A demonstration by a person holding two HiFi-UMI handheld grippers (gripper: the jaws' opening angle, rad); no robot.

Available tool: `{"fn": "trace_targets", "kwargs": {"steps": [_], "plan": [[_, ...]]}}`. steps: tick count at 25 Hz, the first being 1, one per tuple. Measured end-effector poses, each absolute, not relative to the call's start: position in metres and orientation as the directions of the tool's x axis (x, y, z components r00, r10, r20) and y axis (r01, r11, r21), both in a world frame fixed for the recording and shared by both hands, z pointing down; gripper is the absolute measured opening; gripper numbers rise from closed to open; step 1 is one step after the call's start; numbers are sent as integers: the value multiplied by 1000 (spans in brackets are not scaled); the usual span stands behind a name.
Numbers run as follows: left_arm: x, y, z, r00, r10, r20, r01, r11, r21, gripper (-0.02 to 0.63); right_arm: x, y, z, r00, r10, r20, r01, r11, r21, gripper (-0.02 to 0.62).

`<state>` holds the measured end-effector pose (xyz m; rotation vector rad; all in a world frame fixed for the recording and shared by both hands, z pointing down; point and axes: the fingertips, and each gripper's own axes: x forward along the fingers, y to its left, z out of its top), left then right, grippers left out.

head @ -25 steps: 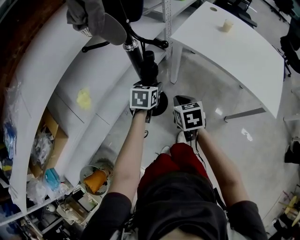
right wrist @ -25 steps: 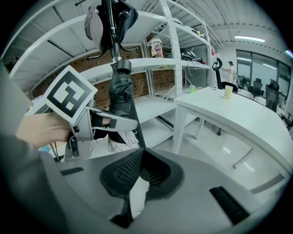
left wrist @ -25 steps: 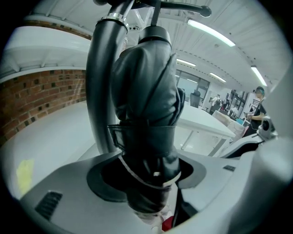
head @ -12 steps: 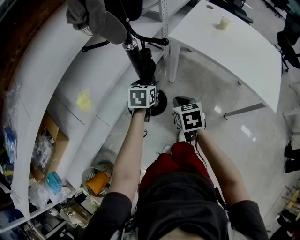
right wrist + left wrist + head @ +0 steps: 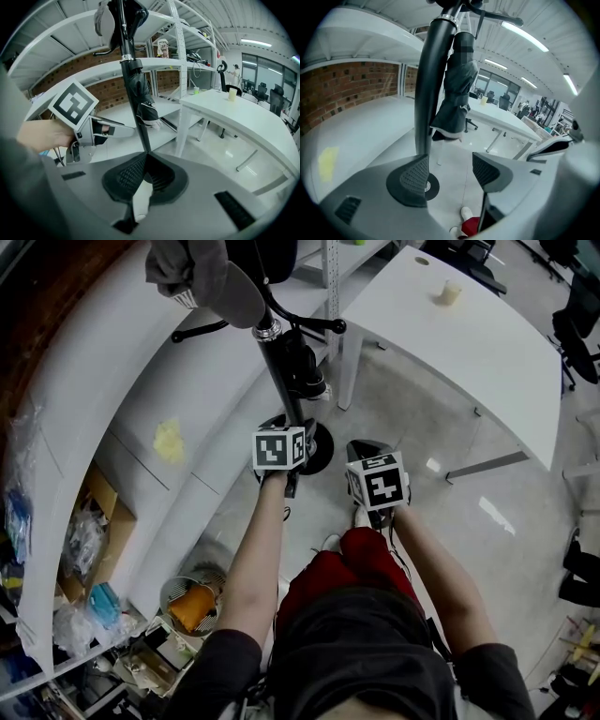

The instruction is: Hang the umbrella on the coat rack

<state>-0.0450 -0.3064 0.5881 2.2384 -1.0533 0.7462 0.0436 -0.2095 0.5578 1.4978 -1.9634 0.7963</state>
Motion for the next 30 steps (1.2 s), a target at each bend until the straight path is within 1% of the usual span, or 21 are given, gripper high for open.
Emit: {"fn": "trace_targets", "kwargs": {"steps": [6,12,18,23,25,28,30], "plan": [[-60,-294,588,539,-529,655,-825,-489,284,281,44,-206,557,-227,-657,719,-972,200,-124,18],[-64,-272,583,556,-520,649,-812,-508,289,267,40,-199,556,-225,-667,710,-974,186,-133,18],[-66,-245,579,572,-509,643,-796,-534,286,202,32,-187,553,-230,-677,699,-973,184,-142,18],[-72,-223,582,565,-509,649,-796,-542,267,103,22,-177,548,-238,-690,684,-971,188,-147,18],[-76,-214,582,563,-513,648,-799,-539,267,80,19,-172,546,-241,-694,679,-970,191,-149,18],[-80,-201,578,572,-516,638,-798,-531,285,63,16,-164,542,-248,-701,669,-969,188,-162,18],[-82,-192,572,581,-522,624,-793,-534,292,34,14,-159,539,-255,-707,659,-967,184,-177,18]]}}
